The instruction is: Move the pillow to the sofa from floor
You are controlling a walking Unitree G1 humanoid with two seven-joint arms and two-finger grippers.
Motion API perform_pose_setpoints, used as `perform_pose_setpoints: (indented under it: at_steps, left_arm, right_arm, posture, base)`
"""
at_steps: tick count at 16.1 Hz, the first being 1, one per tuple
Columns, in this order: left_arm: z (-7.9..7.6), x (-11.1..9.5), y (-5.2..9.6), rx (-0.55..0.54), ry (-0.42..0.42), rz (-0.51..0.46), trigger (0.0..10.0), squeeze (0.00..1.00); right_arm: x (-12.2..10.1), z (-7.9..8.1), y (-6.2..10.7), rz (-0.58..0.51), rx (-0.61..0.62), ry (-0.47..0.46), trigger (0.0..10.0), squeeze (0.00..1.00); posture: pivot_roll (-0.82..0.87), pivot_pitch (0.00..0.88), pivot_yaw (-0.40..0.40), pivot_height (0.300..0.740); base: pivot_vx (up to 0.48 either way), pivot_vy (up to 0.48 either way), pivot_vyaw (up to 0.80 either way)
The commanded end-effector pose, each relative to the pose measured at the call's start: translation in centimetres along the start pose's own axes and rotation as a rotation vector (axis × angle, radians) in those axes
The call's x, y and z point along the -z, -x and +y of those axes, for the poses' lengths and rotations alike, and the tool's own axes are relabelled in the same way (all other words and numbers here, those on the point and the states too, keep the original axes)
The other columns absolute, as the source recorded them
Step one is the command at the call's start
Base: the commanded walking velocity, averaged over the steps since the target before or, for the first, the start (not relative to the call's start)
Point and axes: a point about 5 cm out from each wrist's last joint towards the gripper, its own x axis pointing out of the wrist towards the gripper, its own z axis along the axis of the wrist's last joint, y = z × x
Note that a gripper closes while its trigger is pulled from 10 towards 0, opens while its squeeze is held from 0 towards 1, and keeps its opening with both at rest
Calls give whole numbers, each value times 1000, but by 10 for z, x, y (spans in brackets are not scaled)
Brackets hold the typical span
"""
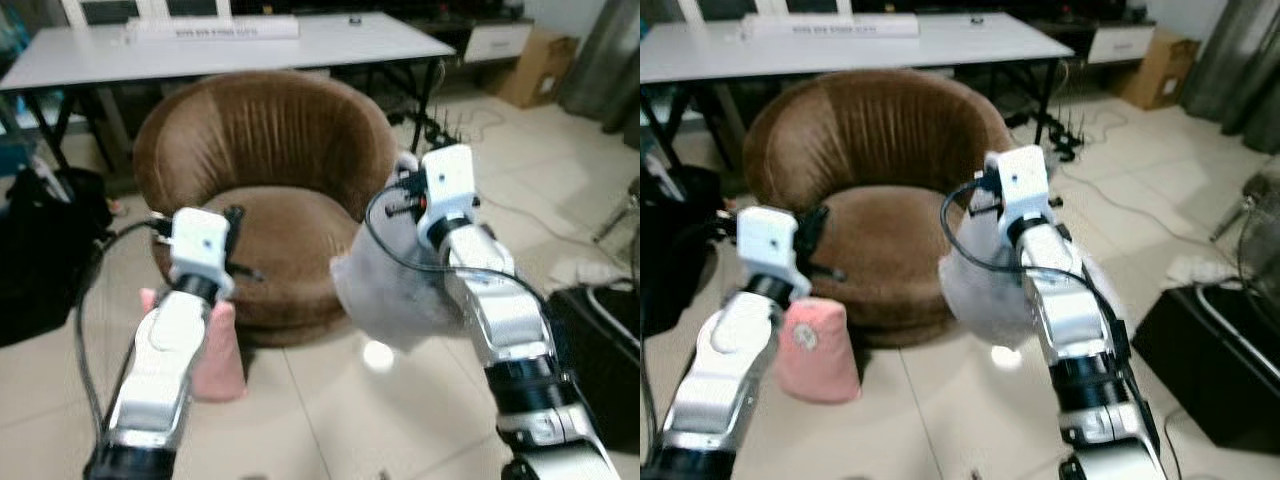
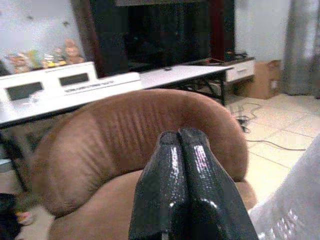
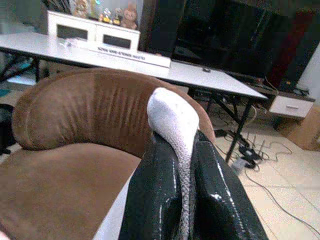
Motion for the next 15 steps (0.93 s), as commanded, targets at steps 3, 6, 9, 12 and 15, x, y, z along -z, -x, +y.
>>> perform_pose_setpoints:
  at_steps: [3,6,9,12,15]
  left_arm:
    - [-5,-2,-3,16,20,-13,10000,0]
    - [-5,-3,-4,25,24,-15,10000,0]
    - [-5,-3,-5,26,26,-13,10000,0]
    - [-4,-3,-5,22,30,-14,10000,0]
    - [-4,-3,-6,25,33,-13,10000,0]
  right_arm:
    - [-16,-5,-1,-68,19,10,10000,0]
    - [-16,-4,-2,-64,14,8,10000,0]
    - [-16,-2,-4,-60,8,9,10000,0]
    - [-16,-2,-6,-59,7,9,10000,0]
    - [-16,-2,-6,-57,7,10,10000,0]
  posture:
    - [85,0,-12,740]
    - [86,0,-13,740]
    - [94,0,-22,740]
    - [94,0,-22,740]
    - [93,0,-23,740]
  base:
    - [0,0,0]
    - [265,0,0]
    - [331,0,0]
    - [365,0,0]
    - [381,0,0]
